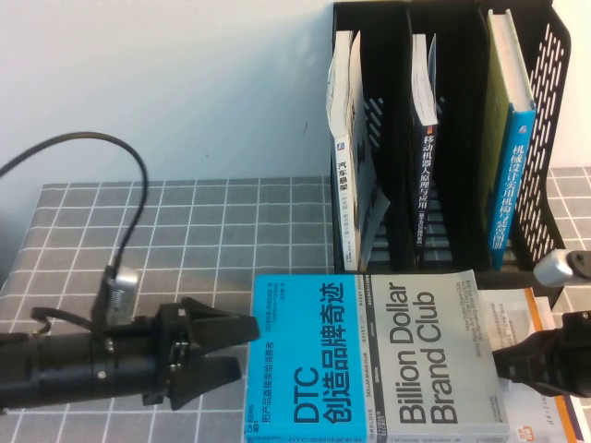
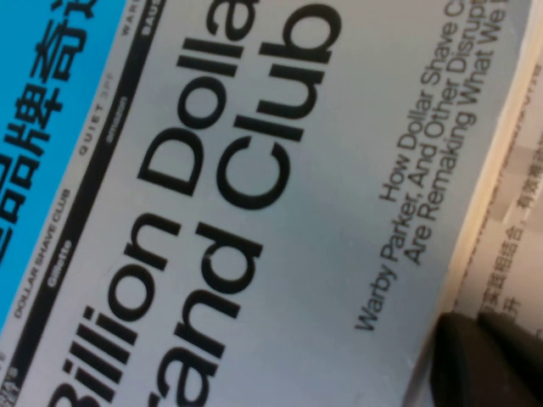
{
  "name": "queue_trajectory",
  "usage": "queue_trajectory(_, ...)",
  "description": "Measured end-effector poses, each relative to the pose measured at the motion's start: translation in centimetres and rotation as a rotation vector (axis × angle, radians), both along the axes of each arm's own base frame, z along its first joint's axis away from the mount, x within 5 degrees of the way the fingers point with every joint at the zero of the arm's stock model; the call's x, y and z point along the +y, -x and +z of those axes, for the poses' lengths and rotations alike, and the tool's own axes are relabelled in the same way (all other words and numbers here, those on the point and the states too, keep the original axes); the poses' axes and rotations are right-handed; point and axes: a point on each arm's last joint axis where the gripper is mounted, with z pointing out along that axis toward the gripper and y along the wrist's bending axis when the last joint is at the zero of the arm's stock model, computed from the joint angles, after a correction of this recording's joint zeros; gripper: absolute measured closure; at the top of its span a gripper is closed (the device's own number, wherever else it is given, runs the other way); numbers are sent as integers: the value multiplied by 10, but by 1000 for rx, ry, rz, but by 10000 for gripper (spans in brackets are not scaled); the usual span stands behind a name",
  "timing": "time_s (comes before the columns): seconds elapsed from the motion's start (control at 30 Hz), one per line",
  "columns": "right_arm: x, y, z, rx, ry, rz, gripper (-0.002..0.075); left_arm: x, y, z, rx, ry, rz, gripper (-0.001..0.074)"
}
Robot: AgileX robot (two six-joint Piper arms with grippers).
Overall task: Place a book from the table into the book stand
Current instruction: Push book with right arm, then pick up the book with your left arm
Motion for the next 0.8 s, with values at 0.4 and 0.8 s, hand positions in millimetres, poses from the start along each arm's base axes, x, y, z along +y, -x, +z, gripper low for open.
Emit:
queue_trajectory(0.4,1,-3,-2,-18,10,22,729,-13,-13,-26,81,8,-43,88)
queue_trajectory(0.8,10,-21,-7,26,-63,59,729,-13,-13,-26,84,9,-42,99)
